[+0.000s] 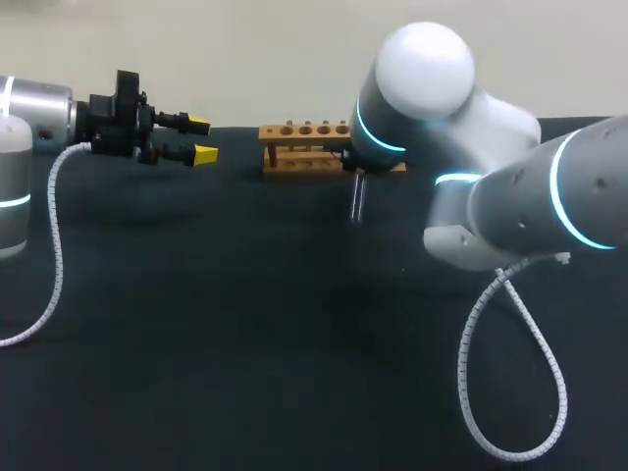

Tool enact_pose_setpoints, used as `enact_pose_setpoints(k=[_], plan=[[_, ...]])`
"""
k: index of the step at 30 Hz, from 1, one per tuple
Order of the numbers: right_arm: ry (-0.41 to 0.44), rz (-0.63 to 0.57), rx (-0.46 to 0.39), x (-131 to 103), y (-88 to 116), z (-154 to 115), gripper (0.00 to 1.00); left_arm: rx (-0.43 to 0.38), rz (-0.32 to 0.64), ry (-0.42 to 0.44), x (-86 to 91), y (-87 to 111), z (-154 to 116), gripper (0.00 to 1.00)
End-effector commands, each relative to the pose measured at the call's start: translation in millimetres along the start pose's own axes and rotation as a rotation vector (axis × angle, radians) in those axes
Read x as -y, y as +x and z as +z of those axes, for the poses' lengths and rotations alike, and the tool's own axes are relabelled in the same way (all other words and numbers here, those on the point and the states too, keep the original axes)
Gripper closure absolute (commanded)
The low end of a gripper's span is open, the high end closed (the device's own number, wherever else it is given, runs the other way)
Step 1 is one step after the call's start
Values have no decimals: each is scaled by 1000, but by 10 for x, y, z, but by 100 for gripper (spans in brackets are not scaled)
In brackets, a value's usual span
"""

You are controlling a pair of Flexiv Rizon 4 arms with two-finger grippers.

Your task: Grasp the test tube, adjust it, and insert it.

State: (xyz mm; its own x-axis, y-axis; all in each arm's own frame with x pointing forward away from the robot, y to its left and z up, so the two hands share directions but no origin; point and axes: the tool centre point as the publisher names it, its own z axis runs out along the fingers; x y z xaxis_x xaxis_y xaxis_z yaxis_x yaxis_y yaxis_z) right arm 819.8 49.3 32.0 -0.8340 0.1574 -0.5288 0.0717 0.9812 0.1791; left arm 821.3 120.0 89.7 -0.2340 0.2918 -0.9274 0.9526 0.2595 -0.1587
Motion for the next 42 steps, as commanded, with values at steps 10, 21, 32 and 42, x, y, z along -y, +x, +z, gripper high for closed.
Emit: enact_pose_setpoints(k=[10,21,32,42], plan=[[24,52,87,20,-8,-467,100,4,3,-6,22,12,-4,0],[45,86,224,260,-52,-909,100,4,3,-6,22,12,-4,0],[55,57,292,451,39,-1289,100,4,3,-6,22,12,-4,0],[32,59,294,463,54,-1386,100,4,3,-6,22,12,-4,0]])
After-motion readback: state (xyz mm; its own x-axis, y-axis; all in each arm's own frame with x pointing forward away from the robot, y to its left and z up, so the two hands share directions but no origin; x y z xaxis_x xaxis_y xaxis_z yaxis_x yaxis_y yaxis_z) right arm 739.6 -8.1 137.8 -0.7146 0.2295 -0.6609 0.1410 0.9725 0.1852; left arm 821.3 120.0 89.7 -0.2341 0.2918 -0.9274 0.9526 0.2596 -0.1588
